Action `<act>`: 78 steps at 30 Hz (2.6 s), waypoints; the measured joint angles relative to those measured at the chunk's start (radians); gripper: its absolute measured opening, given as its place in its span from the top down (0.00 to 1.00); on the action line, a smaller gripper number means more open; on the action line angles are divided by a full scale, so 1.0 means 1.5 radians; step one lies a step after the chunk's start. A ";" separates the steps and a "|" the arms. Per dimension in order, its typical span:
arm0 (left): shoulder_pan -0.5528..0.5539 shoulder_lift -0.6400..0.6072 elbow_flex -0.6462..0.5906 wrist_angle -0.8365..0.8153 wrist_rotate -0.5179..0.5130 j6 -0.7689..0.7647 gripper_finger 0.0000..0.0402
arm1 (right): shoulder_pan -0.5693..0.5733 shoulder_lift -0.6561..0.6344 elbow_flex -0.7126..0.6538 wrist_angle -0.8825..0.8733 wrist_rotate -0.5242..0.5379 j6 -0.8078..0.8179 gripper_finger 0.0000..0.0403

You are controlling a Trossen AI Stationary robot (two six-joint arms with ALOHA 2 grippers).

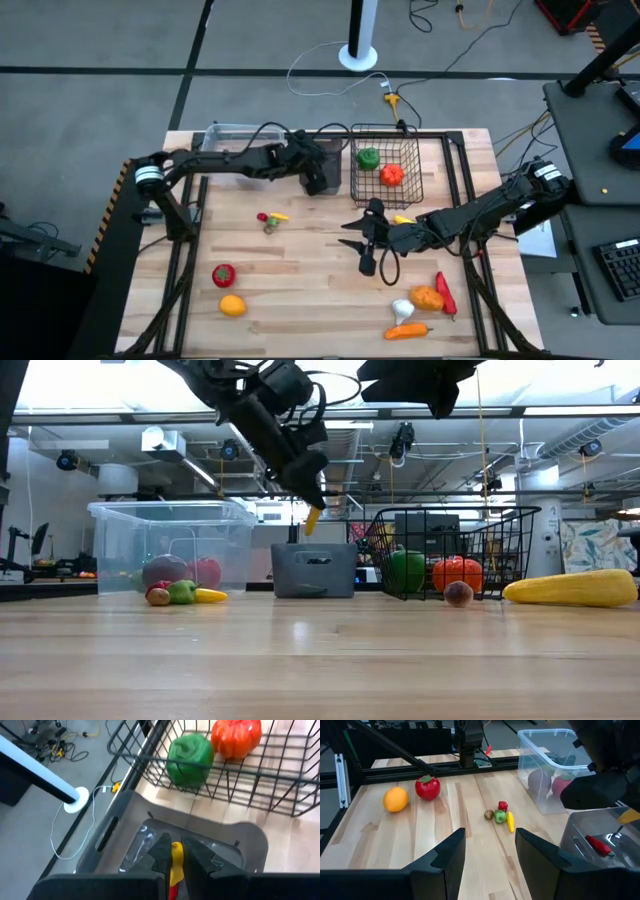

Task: Sort produce into baskets
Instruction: Put the yellow corn into the black bin, then put the brown potato into the black basket

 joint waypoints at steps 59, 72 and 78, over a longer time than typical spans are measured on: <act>-0.529 -0.111 -0.010 -0.187 -0.216 -0.241 0.58 | 0.083 0.044 0.178 -0.550 -0.130 0.370 0.59; -0.684 -0.154 -0.010 -0.267 -0.322 -0.374 0.58 | 0.169 0.108 0.292 -0.812 -0.212 0.432 0.59; -0.715 -0.164 -0.010 -0.272 -0.351 -0.406 0.58 | 0.216 0.106 0.291 -0.840 -0.255 0.462 0.59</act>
